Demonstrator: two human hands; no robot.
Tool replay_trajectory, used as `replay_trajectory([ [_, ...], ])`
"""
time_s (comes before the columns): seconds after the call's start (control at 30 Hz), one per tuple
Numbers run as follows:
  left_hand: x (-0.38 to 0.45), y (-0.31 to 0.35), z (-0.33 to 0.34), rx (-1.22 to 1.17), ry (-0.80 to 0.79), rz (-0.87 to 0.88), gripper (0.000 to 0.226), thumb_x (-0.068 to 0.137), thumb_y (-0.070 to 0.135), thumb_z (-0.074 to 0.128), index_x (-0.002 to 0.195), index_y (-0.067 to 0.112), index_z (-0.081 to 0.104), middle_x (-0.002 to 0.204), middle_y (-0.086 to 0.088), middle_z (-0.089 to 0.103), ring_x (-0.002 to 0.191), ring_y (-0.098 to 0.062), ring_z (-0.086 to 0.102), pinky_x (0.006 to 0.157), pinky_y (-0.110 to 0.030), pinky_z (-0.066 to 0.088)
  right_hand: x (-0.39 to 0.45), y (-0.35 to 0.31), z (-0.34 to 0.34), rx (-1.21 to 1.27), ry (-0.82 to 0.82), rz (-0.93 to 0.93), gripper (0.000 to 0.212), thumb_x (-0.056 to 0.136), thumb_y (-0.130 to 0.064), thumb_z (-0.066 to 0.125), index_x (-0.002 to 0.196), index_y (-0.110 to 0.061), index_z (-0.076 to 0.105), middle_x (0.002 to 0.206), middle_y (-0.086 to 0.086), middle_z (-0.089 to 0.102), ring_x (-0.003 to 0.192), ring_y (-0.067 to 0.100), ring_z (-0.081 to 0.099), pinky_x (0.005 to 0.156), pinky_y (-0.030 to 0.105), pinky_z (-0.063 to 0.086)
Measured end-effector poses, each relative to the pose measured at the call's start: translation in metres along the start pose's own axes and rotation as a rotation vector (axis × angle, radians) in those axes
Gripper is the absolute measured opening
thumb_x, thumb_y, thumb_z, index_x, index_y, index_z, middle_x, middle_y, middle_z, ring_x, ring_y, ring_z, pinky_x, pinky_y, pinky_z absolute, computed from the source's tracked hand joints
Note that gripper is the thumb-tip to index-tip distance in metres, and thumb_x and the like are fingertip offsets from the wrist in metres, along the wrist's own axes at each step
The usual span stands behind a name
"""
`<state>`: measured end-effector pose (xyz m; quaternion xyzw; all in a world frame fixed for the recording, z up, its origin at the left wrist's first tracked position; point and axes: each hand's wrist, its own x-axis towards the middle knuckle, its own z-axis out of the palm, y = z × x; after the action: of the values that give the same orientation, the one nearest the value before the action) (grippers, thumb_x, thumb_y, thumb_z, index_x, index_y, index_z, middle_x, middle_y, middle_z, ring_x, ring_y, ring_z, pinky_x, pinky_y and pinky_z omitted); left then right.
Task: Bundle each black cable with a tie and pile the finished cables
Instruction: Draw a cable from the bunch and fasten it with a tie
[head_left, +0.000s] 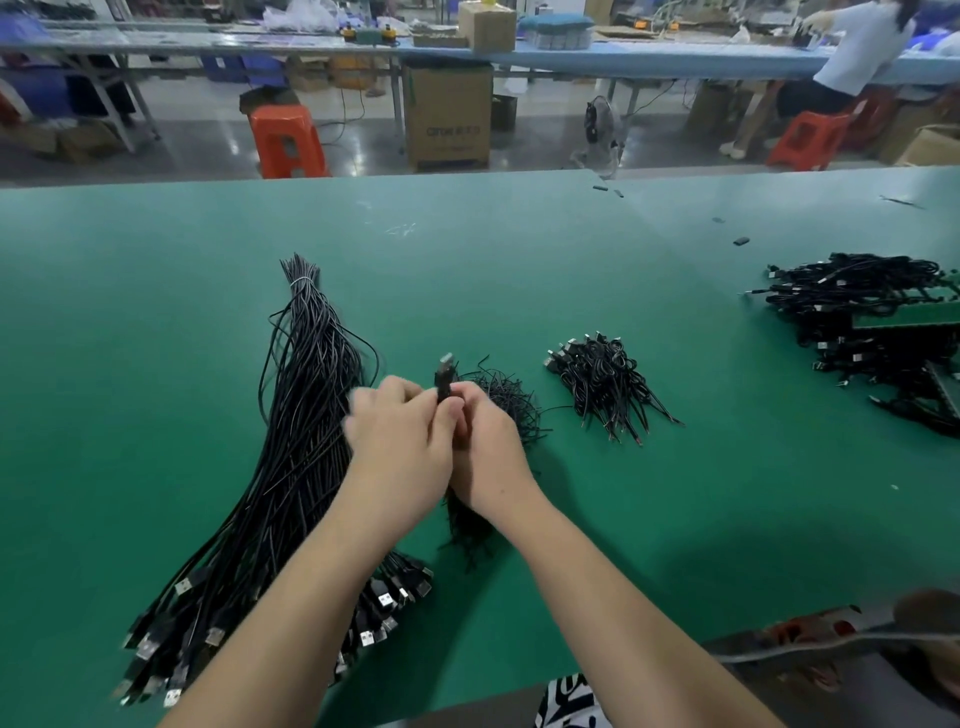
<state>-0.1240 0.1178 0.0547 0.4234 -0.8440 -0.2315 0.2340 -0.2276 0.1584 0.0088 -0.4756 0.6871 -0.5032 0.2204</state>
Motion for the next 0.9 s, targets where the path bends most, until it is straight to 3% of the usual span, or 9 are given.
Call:
replay_trajectory([
  [0.07, 0.002, -0.005, -0.001, 0.057, 0.064, 0.033, 0.037, 0.105, 0.031, 0.041, 0.082, 0.011, 0.063, 0.094, 0.001, 0.045, 0.097, -0.026, 0.042, 0.084, -0.04, 0.037, 0.0, 0.0, -0.008, -0.084, -0.019, -0.061, 0.012, 0.083, -0.04, 0.059, 0.089, -0.034, 0.051, 0.079, -0.018, 0.06, 0.07, 0.002, 0.053, 0.062, 0.019, 0.041],
  [0.13, 0.003, -0.009, 0.0, 0.077, 0.053, 0.052, 0.04, 0.104, 0.032, 0.035, 0.079, 0.009, 0.056, 0.081, 0.002, 0.043, 0.079, -0.025, 0.048, 0.068, -0.038, 0.037, -0.001, 0.001, -0.01, -0.252, -0.133, -0.149, 0.018, 0.093, -0.028, 0.057, 0.11, -0.023, 0.052, 0.105, -0.003, 0.061, 0.087, 0.022, 0.06, 0.074, 0.038, 0.045],
  [0.27, -0.002, -0.007, 0.001, 0.326, 0.088, 0.02, 0.045, 0.099, 0.046, 0.022, 0.072, 0.016, 0.041, 0.072, 0.003, 0.04, 0.055, -0.02, 0.047, 0.049, -0.032, 0.029, -0.006, -0.001, -0.007, -0.468, -0.206, -0.181, 0.045, 0.094, -0.011, 0.053, 0.137, -0.009, 0.04, 0.131, 0.009, 0.048, 0.102, 0.038, 0.059, 0.076, 0.039, 0.04],
  [0.37, -0.001, -0.009, -0.001, 0.332, 0.141, 0.022, 0.04, 0.097, 0.054, 0.031, 0.081, 0.018, 0.038, 0.07, 0.005, 0.041, 0.052, -0.02, 0.045, 0.046, -0.031, 0.028, -0.011, -0.004, -0.006, -0.417, -0.196, -0.168, 0.037, 0.099, -0.014, 0.048, 0.134, -0.005, 0.043, 0.126, 0.013, 0.053, 0.105, 0.039, 0.057, 0.089, 0.047, 0.045],
  [0.43, 0.008, -0.017, -0.008, 0.157, 0.073, 0.063, 0.03, 0.095, 0.053, 0.046, 0.095, 0.023, 0.047, 0.069, 0.007, 0.055, 0.059, -0.014, 0.055, 0.053, -0.034, 0.041, -0.012, -0.006, -0.006, -0.372, -0.179, -0.139, 0.026, 0.102, -0.016, 0.043, 0.126, -0.008, 0.047, 0.119, 0.012, 0.056, 0.098, 0.038, 0.058, 0.083, 0.044, 0.045],
  [0.53, 0.019, -0.026, -0.024, -0.109, -0.105, 0.147, 0.015, 0.088, 0.046, 0.066, 0.086, 0.031, 0.064, 0.068, 0.011, 0.067, 0.067, -0.003, 0.062, 0.06, -0.019, 0.046, -0.01, -0.007, -0.008, -0.411, -0.203, -0.11, 0.018, 0.103, -0.016, 0.037, 0.116, -0.01, 0.049, 0.112, 0.009, 0.056, 0.085, 0.033, 0.055, 0.073, 0.038, 0.04],
  [0.67, 0.031, -0.033, -0.031, -0.019, -0.166, 0.173, 0.02, 0.085, 0.05, 0.067, 0.075, 0.032, 0.066, 0.063, 0.013, 0.065, 0.066, 0.0, 0.061, 0.055, -0.014, 0.041, -0.006, -0.009, -0.008, -0.444, -0.266, -0.082, 0.017, 0.104, -0.019, 0.035, 0.114, -0.015, 0.048, 0.113, 0.007, 0.058, 0.086, 0.031, 0.056, 0.075, 0.042, 0.045],
  [0.77, 0.037, -0.036, -0.031, -0.021, -0.181, 0.159, 0.015, 0.087, 0.039, 0.068, 0.073, 0.032, 0.065, 0.058, 0.013, 0.062, 0.059, 0.0, 0.058, 0.053, -0.012, 0.039, -0.004, -0.009, -0.008, -0.285, -0.309, -0.042, 0.017, 0.105, -0.028, 0.041, 0.116, -0.019, 0.052, 0.107, 0.001, 0.06, 0.088, 0.021, 0.058, 0.077, 0.041, 0.048],
  [0.9, 0.039, -0.042, -0.027, -0.066, -0.166, 0.128, 0.016, 0.088, 0.032, 0.069, 0.072, 0.031, 0.066, 0.064, 0.011, 0.067, 0.063, -0.005, 0.061, 0.058, -0.023, 0.046, -0.003, -0.005, -0.01, -0.139, -0.31, 0.005, 0.023, 0.101, -0.036, 0.056, 0.118, -0.021, 0.058, 0.09, -0.003, 0.064, 0.068, 0.012, 0.058, 0.069, 0.041, 0.056],
])
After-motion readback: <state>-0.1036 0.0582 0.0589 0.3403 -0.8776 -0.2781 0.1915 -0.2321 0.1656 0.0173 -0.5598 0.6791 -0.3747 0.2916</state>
